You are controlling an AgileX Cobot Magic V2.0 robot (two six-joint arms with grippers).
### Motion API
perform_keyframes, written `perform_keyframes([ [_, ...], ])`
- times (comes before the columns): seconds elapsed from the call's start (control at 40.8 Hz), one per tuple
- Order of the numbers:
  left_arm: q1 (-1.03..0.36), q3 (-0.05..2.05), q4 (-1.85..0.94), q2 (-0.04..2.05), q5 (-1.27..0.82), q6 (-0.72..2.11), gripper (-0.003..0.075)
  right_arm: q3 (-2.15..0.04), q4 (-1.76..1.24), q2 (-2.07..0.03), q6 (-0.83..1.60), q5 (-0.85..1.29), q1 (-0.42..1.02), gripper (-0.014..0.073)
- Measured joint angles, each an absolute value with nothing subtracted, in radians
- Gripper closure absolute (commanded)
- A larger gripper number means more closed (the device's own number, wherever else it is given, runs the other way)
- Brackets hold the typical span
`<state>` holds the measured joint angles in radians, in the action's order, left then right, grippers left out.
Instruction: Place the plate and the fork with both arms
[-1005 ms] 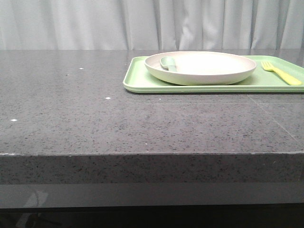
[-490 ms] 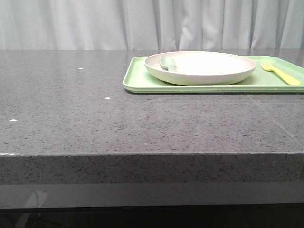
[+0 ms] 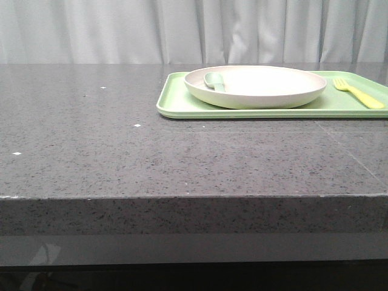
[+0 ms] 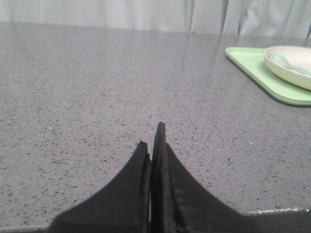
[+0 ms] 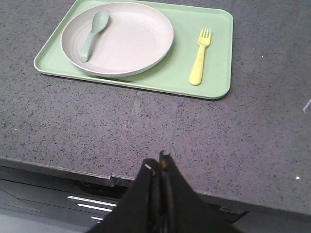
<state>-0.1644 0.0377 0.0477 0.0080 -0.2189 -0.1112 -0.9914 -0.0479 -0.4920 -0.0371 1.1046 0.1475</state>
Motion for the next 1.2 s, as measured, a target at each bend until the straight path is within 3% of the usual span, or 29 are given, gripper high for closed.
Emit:
perform_keyframes([
  [1.201, -0.164, -0.003, -0.009, -0.005, -0.116, -0.111, 0.074, -0.991, -0.048, -0.492, -0.037, 1.107, 0.148, 0.0662],
])
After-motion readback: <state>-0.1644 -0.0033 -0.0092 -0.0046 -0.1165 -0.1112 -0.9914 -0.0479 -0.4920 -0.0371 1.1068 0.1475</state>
